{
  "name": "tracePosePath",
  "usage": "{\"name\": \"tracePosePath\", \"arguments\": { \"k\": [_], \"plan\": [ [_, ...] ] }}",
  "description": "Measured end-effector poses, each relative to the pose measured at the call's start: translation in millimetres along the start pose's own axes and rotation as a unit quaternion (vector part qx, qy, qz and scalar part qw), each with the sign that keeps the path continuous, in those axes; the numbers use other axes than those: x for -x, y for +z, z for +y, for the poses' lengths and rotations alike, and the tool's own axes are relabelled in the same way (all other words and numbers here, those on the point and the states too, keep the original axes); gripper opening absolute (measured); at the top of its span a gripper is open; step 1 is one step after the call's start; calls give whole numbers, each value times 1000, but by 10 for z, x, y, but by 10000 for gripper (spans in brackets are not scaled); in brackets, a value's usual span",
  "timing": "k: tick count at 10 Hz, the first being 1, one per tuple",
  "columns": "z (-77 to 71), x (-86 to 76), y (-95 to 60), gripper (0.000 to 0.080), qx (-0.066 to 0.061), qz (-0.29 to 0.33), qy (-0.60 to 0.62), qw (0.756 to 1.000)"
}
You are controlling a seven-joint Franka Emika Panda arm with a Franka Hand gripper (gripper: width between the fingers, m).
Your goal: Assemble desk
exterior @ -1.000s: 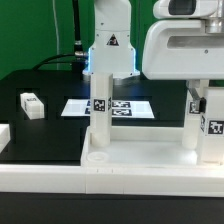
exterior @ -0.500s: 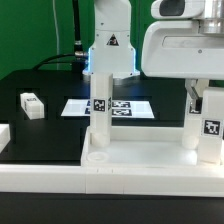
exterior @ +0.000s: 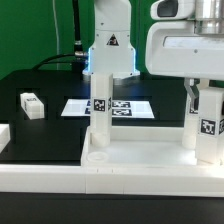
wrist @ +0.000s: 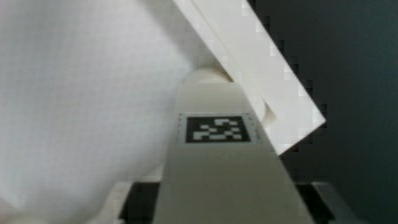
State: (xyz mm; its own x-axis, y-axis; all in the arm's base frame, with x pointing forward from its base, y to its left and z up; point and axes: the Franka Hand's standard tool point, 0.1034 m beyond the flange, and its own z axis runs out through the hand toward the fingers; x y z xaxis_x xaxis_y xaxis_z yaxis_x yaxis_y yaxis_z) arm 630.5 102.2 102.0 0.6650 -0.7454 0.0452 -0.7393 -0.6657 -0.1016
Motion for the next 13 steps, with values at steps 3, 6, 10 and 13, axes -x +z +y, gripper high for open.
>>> {"name": "tracePosePath", "arguments": {
  "k": [3,6,10,13],
  "plan": [
    [9,-4,4,290,-7,-10,137,990],
    [-8,21,12,290,-11,-27,306,952],
    [-19,21,14,290,-12,-29,376,926],
    [-18,20,16,541,-12,-29,342,939]
  ]
}}
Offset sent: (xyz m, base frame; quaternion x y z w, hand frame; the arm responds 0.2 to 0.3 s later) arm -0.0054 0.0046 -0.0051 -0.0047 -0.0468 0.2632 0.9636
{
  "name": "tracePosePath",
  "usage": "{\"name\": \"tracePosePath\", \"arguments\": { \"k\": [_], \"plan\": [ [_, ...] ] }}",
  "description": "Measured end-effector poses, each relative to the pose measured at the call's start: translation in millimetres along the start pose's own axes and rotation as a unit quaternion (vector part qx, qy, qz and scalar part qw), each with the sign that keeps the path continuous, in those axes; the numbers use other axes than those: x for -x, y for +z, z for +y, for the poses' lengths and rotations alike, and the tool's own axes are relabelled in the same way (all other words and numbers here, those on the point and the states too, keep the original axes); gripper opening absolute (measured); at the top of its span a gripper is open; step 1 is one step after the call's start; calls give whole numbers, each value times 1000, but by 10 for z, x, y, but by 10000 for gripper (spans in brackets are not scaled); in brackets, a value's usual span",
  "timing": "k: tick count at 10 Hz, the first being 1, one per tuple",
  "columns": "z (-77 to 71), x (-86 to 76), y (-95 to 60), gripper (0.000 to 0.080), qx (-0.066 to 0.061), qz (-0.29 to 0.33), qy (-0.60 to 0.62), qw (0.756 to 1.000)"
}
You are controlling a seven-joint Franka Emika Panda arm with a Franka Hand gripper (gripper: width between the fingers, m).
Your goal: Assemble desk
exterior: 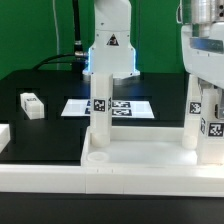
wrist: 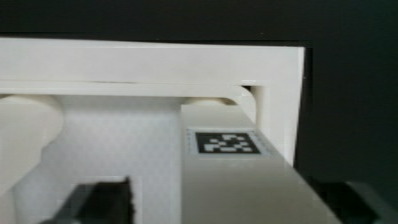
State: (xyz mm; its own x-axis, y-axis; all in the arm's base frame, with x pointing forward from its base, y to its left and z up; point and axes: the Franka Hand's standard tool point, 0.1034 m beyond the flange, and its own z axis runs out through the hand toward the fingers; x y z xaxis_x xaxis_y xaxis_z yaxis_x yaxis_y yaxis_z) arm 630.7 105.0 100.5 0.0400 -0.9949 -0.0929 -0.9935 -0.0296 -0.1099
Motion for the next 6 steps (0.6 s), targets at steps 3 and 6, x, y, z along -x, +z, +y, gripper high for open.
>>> {"name": "tracePosePath", "arguments": {
  "k": [3,6],
  "plan": [
    [-15,21,-12,642,0,1,-141,990],
    [-28,-12,-13,649,1,5,-299,954]
  ]
}}
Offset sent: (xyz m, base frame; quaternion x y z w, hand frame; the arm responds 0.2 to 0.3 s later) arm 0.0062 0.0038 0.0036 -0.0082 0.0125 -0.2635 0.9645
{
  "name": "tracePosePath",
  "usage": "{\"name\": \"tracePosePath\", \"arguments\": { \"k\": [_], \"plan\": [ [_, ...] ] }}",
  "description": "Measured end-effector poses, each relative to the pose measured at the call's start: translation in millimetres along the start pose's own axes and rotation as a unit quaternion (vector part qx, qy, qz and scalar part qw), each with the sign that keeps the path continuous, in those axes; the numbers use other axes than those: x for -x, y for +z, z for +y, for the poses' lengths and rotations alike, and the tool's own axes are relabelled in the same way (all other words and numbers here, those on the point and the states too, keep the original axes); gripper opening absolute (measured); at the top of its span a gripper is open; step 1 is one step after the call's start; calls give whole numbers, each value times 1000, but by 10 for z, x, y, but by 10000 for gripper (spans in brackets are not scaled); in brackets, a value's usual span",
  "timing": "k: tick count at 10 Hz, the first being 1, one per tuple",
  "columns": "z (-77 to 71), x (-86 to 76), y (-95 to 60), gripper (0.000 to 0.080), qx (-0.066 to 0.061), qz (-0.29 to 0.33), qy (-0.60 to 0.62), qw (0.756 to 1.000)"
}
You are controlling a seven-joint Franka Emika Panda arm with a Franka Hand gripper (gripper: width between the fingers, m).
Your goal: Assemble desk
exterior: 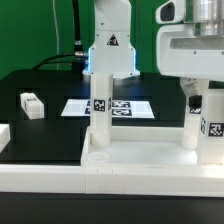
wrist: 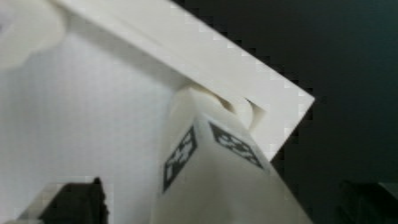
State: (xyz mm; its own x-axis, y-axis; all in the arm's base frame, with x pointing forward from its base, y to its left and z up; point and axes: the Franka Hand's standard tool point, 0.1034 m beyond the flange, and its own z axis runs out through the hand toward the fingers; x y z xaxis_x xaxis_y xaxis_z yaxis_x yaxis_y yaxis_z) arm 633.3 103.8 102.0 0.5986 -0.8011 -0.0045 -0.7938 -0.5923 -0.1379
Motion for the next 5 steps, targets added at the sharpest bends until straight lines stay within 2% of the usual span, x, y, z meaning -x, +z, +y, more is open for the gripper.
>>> {"name": "tracePosePath", "arguments": {
  "k": [5],
  "plan": [
    [-8,-20,11,649,8,7,-202,979]
  ]
}}
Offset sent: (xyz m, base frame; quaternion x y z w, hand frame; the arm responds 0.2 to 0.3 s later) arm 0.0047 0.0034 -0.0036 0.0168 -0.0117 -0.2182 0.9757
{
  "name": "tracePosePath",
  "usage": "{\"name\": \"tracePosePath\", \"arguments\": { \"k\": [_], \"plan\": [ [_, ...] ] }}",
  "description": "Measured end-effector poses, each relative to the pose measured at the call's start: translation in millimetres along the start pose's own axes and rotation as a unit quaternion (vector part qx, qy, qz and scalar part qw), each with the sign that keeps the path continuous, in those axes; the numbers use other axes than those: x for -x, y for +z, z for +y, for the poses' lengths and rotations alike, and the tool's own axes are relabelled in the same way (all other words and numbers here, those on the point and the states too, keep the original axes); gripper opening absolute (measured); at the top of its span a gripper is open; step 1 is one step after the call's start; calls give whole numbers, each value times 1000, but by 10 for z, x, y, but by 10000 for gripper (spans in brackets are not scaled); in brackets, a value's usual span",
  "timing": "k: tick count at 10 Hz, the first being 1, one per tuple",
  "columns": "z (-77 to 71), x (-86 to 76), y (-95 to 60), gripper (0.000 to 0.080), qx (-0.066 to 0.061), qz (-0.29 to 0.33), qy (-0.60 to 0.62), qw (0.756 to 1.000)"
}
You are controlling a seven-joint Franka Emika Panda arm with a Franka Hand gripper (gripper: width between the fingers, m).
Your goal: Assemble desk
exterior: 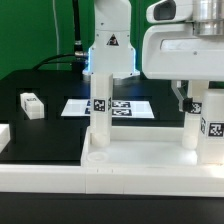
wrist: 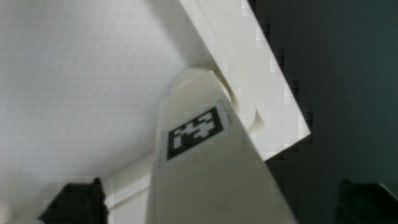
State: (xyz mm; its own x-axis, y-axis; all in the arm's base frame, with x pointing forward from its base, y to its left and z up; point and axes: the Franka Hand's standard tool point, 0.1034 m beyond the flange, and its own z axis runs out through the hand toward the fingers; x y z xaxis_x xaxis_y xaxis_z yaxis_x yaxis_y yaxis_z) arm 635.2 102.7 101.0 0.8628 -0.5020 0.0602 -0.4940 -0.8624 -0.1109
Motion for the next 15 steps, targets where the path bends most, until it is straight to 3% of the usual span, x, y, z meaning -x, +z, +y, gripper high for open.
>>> {"name": "tracePosePath", "arguments": {
  "k": [4,6,7,8,9,11,15],
  "plan": [
    [7,-14,-4,649,9,4,-136,991],
    [-2,-7,-3,636,9,4,-140,990],
    [2,-10,-3,457,10,4,-139,990],
    [2,-10,-3,457,9,4,-137,991],
    [5,-11,-2,283,9,4,-124,992],
    [6,-12,-2,288,9,4,-122,993],
    [34,-26,0,288,3,6,35,999]
  ]
}}
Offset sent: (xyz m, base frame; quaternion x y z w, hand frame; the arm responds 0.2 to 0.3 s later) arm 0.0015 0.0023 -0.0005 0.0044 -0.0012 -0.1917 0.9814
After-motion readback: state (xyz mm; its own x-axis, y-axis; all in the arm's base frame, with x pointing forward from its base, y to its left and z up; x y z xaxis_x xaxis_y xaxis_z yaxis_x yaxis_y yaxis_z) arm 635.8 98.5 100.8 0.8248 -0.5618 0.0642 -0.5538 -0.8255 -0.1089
